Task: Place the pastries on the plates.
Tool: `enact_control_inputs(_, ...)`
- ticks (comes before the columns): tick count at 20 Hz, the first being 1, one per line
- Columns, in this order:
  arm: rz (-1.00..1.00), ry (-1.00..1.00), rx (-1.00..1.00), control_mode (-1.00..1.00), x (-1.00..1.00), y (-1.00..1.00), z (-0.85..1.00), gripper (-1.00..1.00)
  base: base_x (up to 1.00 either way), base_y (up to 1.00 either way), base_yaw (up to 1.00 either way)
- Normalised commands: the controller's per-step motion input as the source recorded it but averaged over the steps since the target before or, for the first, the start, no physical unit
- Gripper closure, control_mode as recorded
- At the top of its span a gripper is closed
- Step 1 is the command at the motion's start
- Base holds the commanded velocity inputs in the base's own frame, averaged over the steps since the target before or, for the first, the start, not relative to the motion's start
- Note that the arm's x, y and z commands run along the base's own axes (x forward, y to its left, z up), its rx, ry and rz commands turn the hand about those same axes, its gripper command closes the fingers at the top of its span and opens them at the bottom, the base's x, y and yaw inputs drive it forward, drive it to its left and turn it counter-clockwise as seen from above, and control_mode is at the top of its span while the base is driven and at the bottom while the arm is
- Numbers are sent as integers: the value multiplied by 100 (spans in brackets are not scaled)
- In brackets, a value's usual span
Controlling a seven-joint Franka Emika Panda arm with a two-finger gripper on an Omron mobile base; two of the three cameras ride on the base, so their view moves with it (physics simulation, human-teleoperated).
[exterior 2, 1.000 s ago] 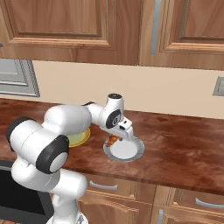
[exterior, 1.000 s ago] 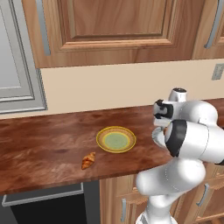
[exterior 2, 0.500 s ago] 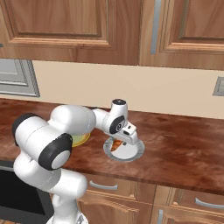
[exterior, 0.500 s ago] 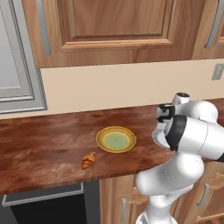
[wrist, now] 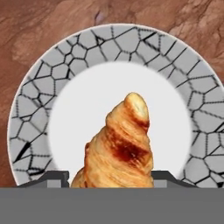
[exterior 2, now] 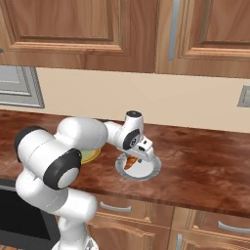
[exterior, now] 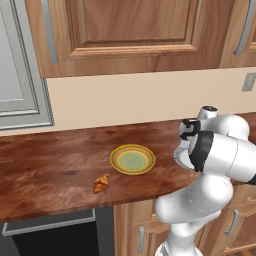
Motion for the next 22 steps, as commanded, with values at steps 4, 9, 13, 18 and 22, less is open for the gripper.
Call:
enact_control_inputs(4,0,0,0,-100,0,0,11,-100,0,0,0)
enact_control_inputs(9,0,0,0,-100,1,0,31,-100,0,0,0)
enact_control_inputs(13,1,-1,2,-100,3,11,35,-100,0,0,0)
enact_control_inputs(18,8,0,2,-100,2,74,0,-100,0,0,0)
enact_control_inputs(22,7,0,0,-100,0,100,0,-100,0,0,0)
